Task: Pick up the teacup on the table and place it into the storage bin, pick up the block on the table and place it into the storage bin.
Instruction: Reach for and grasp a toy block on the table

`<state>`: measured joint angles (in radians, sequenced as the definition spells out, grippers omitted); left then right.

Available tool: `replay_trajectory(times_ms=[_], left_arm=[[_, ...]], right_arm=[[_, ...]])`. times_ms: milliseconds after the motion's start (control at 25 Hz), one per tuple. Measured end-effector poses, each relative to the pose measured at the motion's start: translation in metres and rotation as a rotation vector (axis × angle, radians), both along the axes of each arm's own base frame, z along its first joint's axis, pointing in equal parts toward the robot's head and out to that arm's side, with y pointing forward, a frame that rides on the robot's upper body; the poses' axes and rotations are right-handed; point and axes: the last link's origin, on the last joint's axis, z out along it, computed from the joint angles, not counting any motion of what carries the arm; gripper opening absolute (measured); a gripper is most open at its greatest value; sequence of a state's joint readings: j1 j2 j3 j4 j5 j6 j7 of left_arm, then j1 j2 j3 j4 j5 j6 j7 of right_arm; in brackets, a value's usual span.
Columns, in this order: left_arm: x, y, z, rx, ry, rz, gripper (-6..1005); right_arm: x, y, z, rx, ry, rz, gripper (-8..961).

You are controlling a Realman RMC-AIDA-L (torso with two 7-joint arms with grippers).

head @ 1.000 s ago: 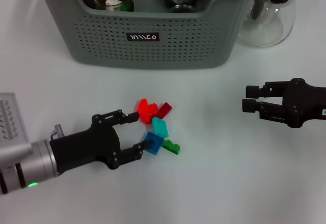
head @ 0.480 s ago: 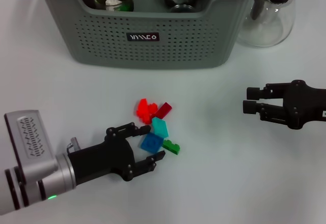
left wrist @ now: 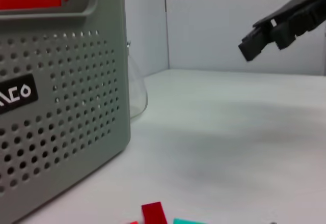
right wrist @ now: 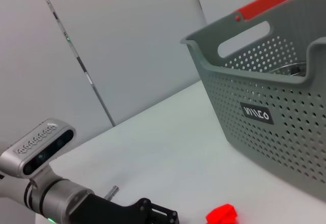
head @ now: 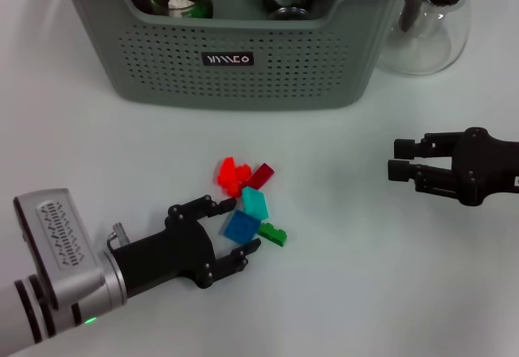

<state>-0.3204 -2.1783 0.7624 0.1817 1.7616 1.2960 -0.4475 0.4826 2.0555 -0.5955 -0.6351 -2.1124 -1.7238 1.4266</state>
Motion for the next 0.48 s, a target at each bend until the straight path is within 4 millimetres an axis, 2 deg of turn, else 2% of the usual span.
replay_trajectory(times_ms=[480], left_arm=[[-0.011, 0.002, 0.013, 0.077, -0.005, 0.054, 667]], right_arm=[[-0.001, 0.001, 0.0, 0.0, 0.0, 0.005, 425]])
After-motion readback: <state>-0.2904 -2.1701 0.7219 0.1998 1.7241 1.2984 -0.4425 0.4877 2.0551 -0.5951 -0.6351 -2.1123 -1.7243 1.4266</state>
